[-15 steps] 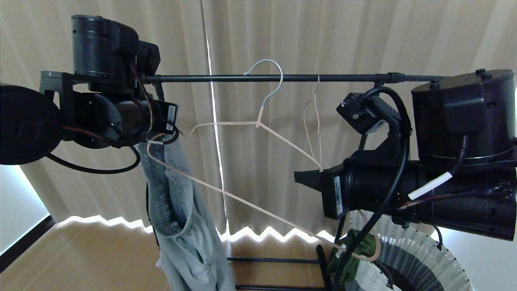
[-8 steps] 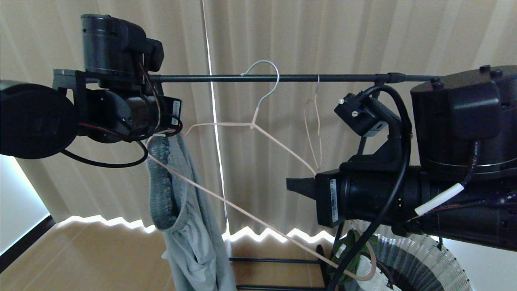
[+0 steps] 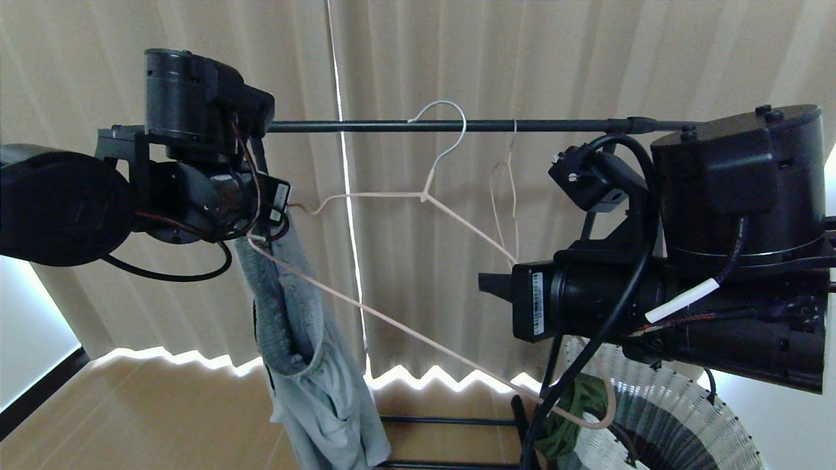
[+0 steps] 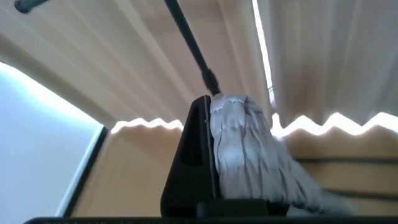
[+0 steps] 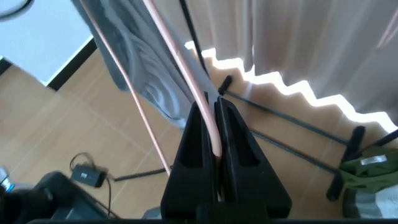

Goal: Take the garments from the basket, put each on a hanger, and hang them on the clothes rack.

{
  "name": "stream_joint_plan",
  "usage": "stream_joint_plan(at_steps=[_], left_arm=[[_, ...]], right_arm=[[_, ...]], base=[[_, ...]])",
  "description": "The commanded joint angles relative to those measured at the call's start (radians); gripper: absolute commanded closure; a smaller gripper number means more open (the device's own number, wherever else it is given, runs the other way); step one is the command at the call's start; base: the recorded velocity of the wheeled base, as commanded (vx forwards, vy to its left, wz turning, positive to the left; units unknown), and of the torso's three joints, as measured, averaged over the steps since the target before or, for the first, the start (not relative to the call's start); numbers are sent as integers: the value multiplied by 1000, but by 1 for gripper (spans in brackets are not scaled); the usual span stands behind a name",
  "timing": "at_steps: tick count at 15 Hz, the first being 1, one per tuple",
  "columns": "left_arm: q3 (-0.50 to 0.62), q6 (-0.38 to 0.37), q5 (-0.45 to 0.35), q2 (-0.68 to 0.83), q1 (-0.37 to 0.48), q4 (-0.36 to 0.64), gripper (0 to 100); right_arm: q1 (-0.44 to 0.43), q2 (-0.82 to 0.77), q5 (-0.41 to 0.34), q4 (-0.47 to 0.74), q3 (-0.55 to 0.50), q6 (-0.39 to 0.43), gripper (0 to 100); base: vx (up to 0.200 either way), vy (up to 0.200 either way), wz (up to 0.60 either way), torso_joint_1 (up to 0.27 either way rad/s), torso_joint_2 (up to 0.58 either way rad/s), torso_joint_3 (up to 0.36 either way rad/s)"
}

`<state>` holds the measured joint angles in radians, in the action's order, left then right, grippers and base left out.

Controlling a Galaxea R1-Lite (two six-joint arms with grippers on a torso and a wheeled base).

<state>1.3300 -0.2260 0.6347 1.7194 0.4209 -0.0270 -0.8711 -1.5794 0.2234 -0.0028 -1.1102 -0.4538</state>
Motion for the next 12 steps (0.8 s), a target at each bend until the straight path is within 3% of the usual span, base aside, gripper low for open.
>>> stream_joint_plan(at_steps=[1,5,12], left_arm=[[-20,-21,2,-12,-2,-2,100],[-28,-38,34,-9,9,4,100],[-23,-10,34,-40,58,4,100]], right_arm=[[1,-5,14,-2,-10,0,100],[1,-59,63,-13,-60,-2,100],[-20,-140,65,-85,-71,1,100]], base=[[0,0,0,0,0,0],[0,0,0,0,0,0],[0,0,0,0,0,0]])
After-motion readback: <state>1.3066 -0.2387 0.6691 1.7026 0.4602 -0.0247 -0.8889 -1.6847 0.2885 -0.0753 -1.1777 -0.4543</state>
